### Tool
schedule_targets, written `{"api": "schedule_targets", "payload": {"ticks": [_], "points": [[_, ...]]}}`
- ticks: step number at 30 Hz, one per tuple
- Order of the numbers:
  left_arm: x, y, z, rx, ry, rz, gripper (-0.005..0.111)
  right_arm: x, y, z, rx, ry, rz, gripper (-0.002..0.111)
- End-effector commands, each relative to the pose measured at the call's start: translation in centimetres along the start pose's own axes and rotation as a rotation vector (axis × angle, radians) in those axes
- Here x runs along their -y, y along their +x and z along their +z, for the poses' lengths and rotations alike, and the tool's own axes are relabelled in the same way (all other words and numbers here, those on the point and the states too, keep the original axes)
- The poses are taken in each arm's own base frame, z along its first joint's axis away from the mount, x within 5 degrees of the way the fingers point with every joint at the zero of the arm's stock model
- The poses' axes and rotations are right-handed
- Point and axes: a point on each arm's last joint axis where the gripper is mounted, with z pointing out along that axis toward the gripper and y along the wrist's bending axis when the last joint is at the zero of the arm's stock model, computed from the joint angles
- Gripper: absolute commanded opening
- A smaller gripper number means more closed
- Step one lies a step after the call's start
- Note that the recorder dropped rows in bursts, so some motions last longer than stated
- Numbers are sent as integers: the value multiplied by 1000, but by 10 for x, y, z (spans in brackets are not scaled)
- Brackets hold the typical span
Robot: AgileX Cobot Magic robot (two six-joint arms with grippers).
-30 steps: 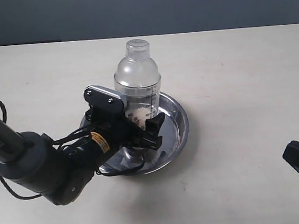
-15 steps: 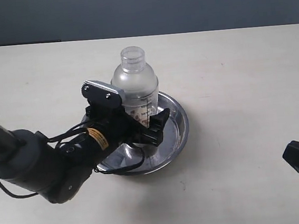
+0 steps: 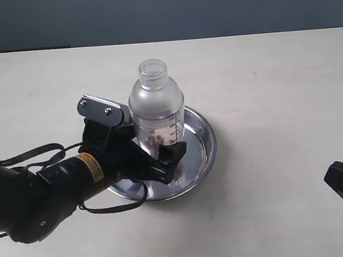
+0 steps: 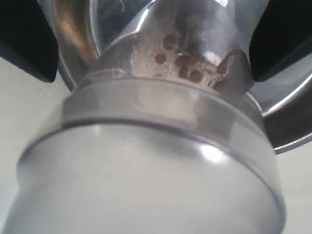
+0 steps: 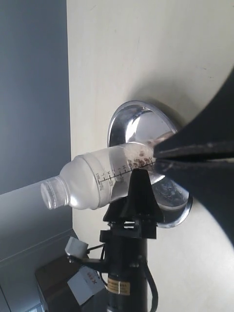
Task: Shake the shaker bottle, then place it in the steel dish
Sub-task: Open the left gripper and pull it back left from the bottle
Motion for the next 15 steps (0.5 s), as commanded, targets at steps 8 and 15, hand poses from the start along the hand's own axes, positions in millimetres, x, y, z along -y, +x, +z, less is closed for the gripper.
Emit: {"api": "schedule_targets", "payload": {"ticks": [8, 15], "points": [[7, 1, -55, -19, 77, -35, 105, 0, 0, 0, 7, 4, -1, -1], [2, 14, -99, -121, 37, -163, 104, 0, 0, 0, 7, 4, -1, -1]]}}
